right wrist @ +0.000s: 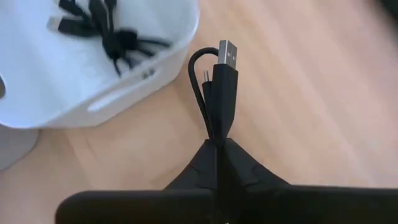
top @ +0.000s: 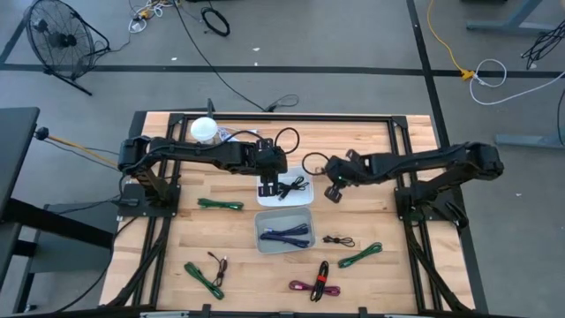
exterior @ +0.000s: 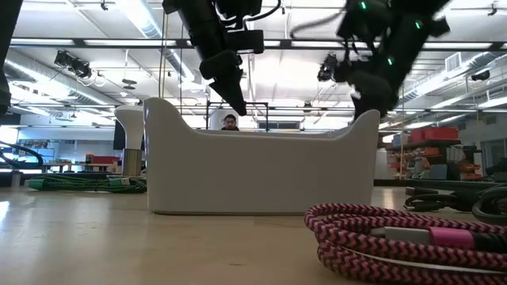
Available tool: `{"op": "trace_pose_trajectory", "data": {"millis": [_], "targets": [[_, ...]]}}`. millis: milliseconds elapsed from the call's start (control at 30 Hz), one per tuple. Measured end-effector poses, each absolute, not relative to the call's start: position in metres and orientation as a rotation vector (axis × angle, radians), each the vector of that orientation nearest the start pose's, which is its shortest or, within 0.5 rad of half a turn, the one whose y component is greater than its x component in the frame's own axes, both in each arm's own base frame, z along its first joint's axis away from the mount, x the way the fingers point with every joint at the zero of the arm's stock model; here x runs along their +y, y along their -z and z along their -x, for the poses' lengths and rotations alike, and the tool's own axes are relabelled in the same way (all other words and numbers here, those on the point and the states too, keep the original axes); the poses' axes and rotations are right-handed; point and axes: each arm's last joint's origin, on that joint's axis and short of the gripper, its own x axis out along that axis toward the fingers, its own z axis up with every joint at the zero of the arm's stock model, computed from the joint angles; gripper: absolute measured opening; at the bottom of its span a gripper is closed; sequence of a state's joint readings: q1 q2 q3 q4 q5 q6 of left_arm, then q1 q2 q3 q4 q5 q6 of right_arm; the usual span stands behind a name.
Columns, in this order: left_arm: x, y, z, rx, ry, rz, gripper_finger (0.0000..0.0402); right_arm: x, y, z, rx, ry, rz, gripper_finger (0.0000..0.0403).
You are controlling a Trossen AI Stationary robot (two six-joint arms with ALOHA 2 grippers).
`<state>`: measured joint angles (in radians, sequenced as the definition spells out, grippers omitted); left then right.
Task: Pick & Place USB Port
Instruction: Put the black charger cable into the white container
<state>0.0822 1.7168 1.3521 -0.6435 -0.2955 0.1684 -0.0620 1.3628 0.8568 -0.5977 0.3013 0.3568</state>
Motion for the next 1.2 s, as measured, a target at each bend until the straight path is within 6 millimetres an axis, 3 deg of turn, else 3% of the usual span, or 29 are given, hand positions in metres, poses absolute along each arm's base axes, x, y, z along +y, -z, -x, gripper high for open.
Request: {"op": "trace_pose_trajectory", "data": {"millis": [233, 433, 733, 900, 1200], "targets": [[0.038, -0.253, -0.358, 1.038, -0.261, -0.262, 0.0131, -0.028, -0.273, -0.265, 0.969, 0.531, -0.028, 0.0001], [0.041, -0.253, -0.357, 1.043, -0.3, -0.286, 0.0131, -0.022, -0.294, -0.279, 0.838, 0.338, -0.04, 0.0], [0.061, -0.253, -0.354, 1.053, -0.349, -0.262, 0.0131, 0.004, -0.3, -0.291, 0.697, 0.143, -0.031, 0.0], [0.066, -0.253, -0.353, 1.055, -0.363, -0.252, 0.0131, 0.014, -0.285, -0.294, 0.637, 0.035, -0.028, 0.0], [0.065, -0.253, -0.354, 1.043, -0.325, -0.219, 0.0131, 0.009, -0.262, -0.294, 0.605, 0.062, -0.066, 0.0]]}}
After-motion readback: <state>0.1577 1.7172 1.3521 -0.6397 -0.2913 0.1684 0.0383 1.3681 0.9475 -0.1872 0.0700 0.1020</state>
